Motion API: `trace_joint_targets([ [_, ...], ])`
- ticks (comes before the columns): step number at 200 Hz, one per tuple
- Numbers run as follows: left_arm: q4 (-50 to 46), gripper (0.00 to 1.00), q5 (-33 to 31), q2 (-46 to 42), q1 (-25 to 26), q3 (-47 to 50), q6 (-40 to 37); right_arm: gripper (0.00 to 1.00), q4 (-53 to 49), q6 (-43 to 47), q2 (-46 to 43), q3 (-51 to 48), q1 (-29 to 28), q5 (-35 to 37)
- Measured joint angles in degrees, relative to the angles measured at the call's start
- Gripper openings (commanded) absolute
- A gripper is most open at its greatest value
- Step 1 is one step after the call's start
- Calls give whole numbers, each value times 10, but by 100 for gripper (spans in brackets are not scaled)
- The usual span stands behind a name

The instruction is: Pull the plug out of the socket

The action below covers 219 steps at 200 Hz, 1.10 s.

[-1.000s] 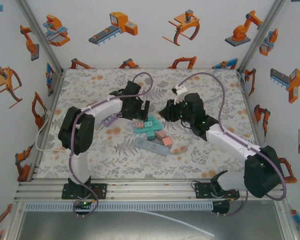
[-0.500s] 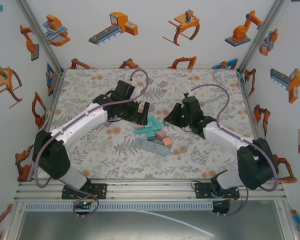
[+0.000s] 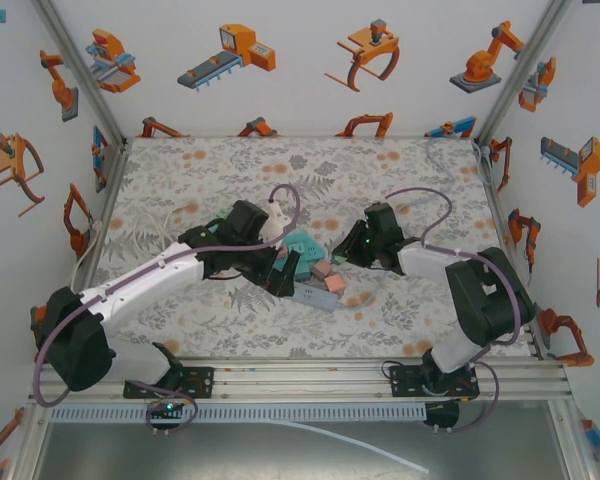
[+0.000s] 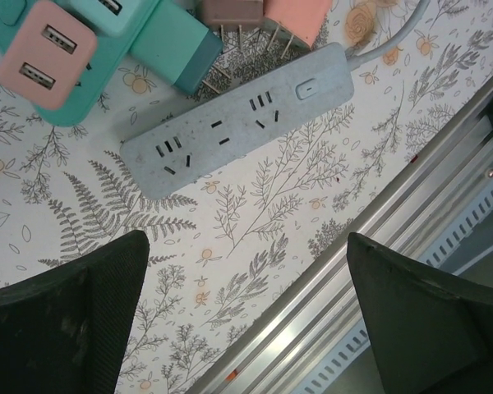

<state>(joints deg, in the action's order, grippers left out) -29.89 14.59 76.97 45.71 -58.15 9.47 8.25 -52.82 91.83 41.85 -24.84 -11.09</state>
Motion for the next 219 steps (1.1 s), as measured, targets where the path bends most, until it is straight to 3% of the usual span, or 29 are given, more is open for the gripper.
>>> trace_joint_targets([
  [53, 17, 100, -29, -32, 0, 2, 0, 54, 2, -7, -1, -11, 0, 0],
  [104, 16, 99, -82, -52, -5, 2, 3, 59, -54, -3, -53, -19, 0, 34],
  [142, 19, 98, -111, -56, -41, 2, 27, 60, -122, 35, -134, -13, 0, 77],
  [177, 30, 97, -137, -47, -76, -1, 55, 57, -139, 132, -201, 17, 0, 103],
  [205, 37, 97, -157, -17, -104, -26, 75, 55, -62, 274, -248, 17, 0, 76],
  [219, 44, 97, -169, 9, -115, -50, 83, 55, 6, 388, -262, 7, 0, 30],
])
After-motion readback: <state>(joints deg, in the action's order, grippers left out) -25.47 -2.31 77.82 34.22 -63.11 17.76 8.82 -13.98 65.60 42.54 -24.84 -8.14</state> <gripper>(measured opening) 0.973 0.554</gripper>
